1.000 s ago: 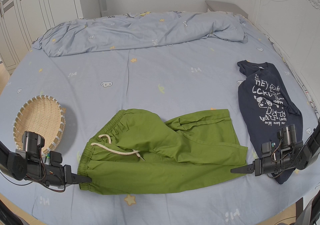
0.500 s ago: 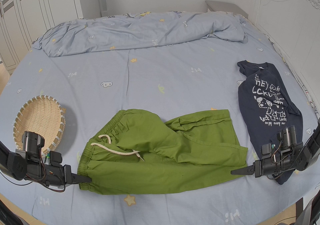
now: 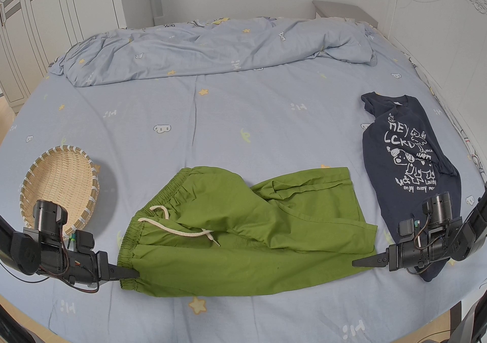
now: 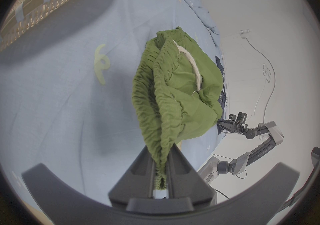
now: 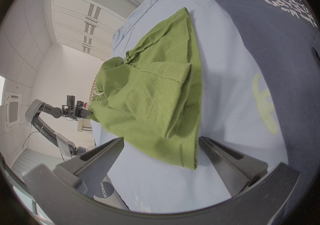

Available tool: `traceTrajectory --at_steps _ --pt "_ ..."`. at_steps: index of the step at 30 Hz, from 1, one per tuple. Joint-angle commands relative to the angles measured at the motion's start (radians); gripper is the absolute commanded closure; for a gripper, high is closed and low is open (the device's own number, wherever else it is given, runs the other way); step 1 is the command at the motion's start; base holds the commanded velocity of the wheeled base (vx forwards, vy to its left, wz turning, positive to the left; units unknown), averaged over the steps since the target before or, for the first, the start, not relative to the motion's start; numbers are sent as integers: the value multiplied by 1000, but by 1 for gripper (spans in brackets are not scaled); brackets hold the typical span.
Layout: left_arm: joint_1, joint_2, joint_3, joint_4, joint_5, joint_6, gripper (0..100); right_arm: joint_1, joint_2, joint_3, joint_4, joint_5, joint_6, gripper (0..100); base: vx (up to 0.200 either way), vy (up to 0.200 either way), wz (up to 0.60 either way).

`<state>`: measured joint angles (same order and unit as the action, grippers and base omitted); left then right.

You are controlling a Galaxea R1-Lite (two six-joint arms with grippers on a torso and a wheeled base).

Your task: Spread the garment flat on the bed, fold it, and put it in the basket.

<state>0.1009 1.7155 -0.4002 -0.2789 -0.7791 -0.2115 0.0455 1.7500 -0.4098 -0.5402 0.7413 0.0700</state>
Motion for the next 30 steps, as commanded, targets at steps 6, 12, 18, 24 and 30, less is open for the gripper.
traceTrajectory --at_steps 6,12,18,24,30 --pt "-1 -4 0 0 0 0 100 -21 -103 -3 -9 0 28 100 0 0 0" --pt "-1 -8 0 0 0 0 100 -18 -107 -3 -10 1 40 100 0 0 0" --pt "3 -7 0 0 0 0 100 -19 -109 0 -10 0 39 100 0 0 0" --pt "25 -34 1 14 -2 0 100 -13 -178 40 2 -8 30 100 0 0 0" --pt "82 -103 1 187 0 63 100 -29 -300 66 190 -13 30 100 0 0 0"
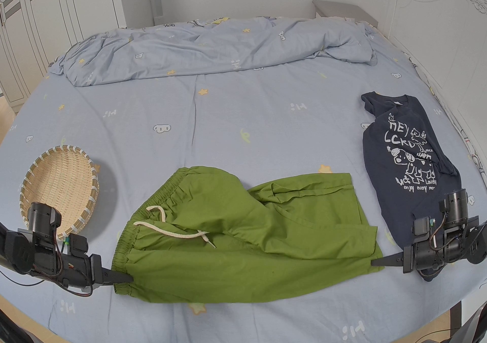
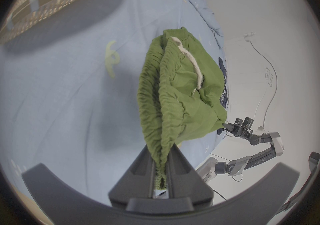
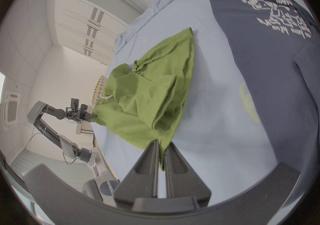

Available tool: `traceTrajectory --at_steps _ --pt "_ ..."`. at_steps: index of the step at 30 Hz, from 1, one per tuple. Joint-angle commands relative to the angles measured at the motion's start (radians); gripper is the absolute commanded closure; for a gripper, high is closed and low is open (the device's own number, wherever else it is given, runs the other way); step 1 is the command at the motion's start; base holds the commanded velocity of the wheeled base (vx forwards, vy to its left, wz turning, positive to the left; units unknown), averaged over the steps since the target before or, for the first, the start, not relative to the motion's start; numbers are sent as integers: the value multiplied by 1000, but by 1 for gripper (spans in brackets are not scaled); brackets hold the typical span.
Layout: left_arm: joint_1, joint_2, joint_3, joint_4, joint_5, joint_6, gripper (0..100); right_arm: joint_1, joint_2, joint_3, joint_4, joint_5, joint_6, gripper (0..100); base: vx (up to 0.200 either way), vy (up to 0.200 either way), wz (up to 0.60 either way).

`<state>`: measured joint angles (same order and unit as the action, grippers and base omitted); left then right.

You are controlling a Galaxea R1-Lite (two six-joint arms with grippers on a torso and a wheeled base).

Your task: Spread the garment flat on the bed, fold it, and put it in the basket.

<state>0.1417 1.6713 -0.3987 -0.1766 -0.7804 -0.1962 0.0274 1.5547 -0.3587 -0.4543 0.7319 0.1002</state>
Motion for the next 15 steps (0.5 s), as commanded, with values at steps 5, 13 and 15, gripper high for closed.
traceTrajectory --at_steps 5,13,15 --pt "110 -81 0 233 4 165 100 5 -113 20 270 -174 -34 100 0 0 0" --pt "93 -110 70 247 7 169 100 31 -116 132 282 -252 -57 100 0 0 0" --pt "79 -123 90 247 9 169 100 29 -116 150 281 -252 -56 100 0 0 0"
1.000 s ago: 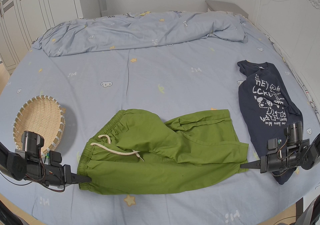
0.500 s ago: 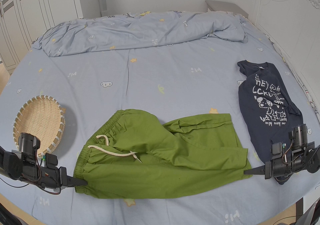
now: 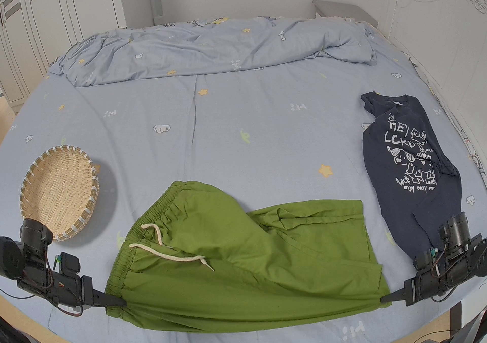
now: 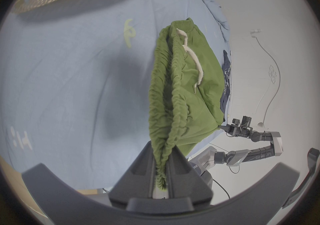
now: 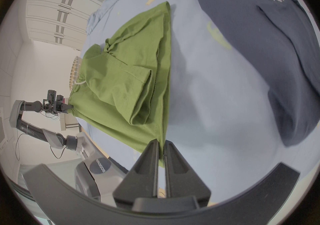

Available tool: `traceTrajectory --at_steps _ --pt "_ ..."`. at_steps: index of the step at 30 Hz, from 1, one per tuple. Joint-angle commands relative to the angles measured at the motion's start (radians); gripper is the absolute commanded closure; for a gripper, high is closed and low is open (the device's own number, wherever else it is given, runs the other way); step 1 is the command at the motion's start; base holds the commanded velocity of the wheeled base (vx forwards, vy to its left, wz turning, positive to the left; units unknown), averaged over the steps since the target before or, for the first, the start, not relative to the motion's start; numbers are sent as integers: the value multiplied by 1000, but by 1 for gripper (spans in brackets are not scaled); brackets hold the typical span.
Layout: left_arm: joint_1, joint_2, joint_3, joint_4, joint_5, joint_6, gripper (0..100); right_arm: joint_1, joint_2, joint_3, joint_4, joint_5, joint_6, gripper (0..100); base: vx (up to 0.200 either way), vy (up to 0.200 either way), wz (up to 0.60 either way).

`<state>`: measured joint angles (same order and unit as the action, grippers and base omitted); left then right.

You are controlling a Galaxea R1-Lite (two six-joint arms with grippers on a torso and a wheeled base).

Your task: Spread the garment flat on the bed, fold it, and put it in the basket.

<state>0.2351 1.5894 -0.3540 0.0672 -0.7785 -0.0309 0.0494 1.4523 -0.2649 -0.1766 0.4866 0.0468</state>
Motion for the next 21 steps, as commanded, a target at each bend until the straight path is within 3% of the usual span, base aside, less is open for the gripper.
traceTrajectory --at_steps 1,7,10,12,15,21 --pt "-25 -42 55 3 7 5 100 7 -13 64 2 -5 -2 100 0 0 0" --pt "-73 -25 86 -4 13 14 100 7 -12 110 -35 -5 -1 100 0 0 0" --pt "-74 -17 86 -7 13 12 100 6 -9 116 -50 -5 1 100 0 0 0" --pt "-63 -3 93 -9 22 14 100 0 19 171 -158 -5 7 100 0 0 0" --pt "-51 -2 92 -17 25 16 100 1 29 176 -205 -5 10 100 0 0 0" --pt "-56 41 90 -69 27 17 100 1 34 182 -210 -5 42 100 0 0 0"
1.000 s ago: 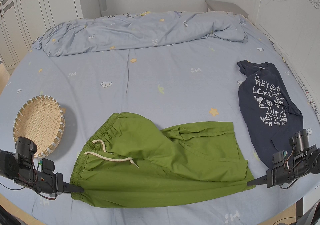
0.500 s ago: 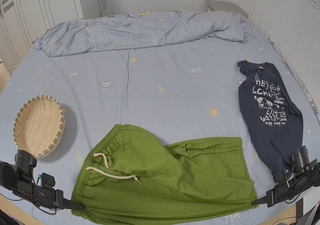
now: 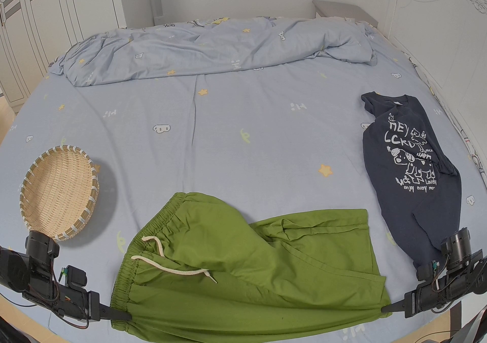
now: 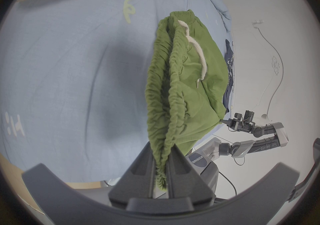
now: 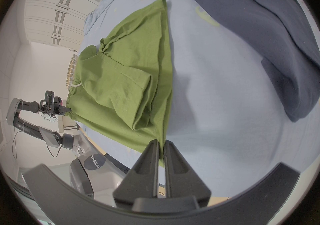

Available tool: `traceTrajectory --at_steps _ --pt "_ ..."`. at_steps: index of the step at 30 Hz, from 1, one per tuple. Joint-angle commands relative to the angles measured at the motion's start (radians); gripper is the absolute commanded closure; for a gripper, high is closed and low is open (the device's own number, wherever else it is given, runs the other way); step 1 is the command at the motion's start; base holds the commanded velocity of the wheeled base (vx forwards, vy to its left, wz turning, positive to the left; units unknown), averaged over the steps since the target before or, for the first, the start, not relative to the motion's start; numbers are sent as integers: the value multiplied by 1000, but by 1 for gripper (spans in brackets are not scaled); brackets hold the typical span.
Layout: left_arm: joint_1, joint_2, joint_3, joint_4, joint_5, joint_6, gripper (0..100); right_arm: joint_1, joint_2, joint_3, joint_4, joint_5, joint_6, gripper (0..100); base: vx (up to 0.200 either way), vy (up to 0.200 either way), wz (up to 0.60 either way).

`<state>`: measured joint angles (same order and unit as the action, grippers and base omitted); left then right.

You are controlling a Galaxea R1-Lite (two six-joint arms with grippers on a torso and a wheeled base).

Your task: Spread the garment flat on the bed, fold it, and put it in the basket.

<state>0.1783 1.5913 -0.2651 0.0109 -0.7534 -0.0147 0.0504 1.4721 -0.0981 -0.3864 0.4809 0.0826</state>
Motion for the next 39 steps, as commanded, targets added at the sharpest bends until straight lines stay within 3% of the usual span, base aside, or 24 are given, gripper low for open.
traceTrajectory --at_steps 1,15,16,28,36,39 --pt "1 42 1 -14 2 1 100 0 14 18 0 1 6 100 0 0 0" --pt "-19 81 3 -15 2 1 100 29 25 31 -5 2 3 100 0 0 0" --pt "-22 84 1 -15 2 1 0 34 25 32 -6 2 3 0 0 0 0" --pt "-14 70 3 -19 2 1 0 19 -16 38 -9 1 6 0 0 0 0" --pt "76 32 3 -31 2 1 0 -49 -187 37 -6 12 11 0 0 0 0" --pt "119 -5 -13 -55 2 1 0 -46 -294 37 0 62 57 0 0 0 0"
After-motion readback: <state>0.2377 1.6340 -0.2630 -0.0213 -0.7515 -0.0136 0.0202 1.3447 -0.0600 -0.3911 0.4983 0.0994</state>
